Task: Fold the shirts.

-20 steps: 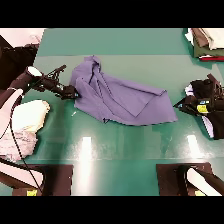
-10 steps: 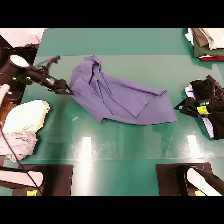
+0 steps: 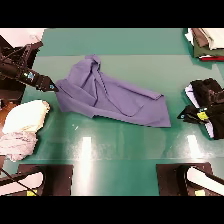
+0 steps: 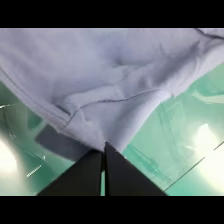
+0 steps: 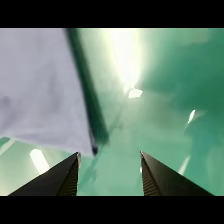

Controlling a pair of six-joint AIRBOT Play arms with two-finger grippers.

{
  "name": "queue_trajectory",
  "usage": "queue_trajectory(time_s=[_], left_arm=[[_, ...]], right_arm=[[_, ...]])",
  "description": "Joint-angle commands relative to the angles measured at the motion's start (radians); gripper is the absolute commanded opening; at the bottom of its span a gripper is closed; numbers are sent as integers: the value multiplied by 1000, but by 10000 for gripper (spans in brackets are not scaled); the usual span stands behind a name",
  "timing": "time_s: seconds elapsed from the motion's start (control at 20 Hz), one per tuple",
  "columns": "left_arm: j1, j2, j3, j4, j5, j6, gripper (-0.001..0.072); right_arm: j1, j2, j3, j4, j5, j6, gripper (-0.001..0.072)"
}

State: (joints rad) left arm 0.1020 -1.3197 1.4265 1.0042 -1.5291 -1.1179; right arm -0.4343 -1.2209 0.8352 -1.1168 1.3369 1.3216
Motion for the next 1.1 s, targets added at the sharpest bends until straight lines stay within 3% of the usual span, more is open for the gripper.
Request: queue_trajectory(time_s=[0.0, 0.55, 0.6, 0.7, 0.75, 0.8, 1.05], left_arm=[[1, 14, -27, 6, 0, -17, 21], [1, 13, -54, 6, 14, -34, 21], [1, 13, -54, 6, 14, -35, 21], [1, 13, -54, 6, 14, -35, 21], [1, 13, -54, 6, 15, -36, 20], [1, 16, -54, 6, 22, -48, 20], [2, 115, 105, 6, 121, -112, 20]], right_arm=[[-5, -119, -1, 100, 15, -42, 432], [152, -136, -2, -6, 44, -3, 430], [163, -136, -2, -5, 39, -3, 392], [196, -136, -2, -6, 30, -6, 233], [212, -135, -2, -5, 23, -13, 58], [229, -132, -2, 0, 21, -16, 14], [275, 58, 156, 66, 27, -13, 12]])
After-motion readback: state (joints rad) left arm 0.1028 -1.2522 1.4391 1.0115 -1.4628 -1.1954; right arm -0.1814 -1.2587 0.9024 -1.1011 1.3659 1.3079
